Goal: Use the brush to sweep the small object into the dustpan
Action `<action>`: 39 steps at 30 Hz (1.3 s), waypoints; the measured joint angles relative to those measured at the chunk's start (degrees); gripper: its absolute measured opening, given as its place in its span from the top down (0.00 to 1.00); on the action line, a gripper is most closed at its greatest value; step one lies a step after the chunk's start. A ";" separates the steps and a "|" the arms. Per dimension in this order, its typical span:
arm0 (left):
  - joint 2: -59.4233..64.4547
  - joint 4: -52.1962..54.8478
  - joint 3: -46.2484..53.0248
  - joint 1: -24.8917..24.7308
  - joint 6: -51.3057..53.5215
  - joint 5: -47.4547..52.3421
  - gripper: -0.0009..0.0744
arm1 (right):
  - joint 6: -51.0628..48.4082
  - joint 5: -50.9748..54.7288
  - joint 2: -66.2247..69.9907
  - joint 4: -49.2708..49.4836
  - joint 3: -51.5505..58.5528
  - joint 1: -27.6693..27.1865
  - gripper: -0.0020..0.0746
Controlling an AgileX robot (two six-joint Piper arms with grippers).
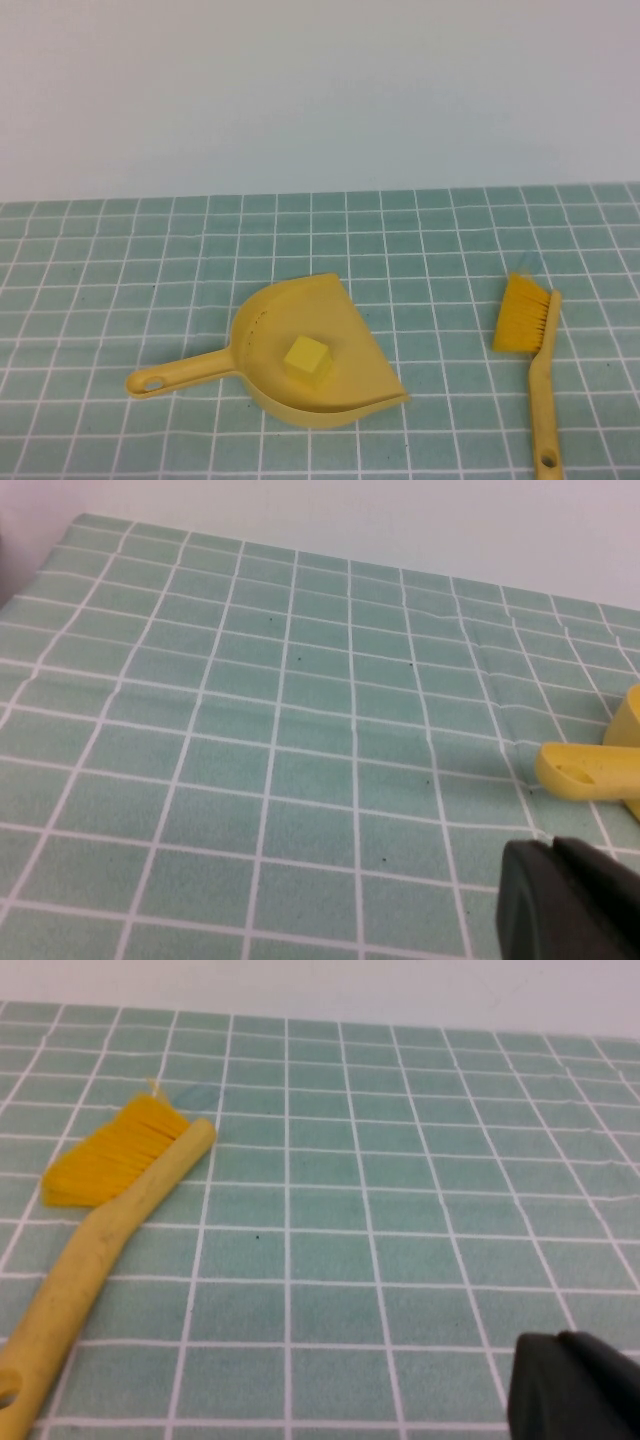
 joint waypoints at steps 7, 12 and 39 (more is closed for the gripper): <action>0.00 0.00 0.00 0.00 0.00 0.00 0.99 | -0.09 0.00 0.00 0.00 0.00 0.00 0.98; 0.00 0.00 0.00 -0.10 0.00 0.00 0.99 | -0.09 0.00 0.00 0.00 0.00 0.00 0.98; 0.02 0.00 0.00 6.83 0.00 0.00 0.99 | -0.09 0.00 0.00 0.00 0.00 0.00 0.98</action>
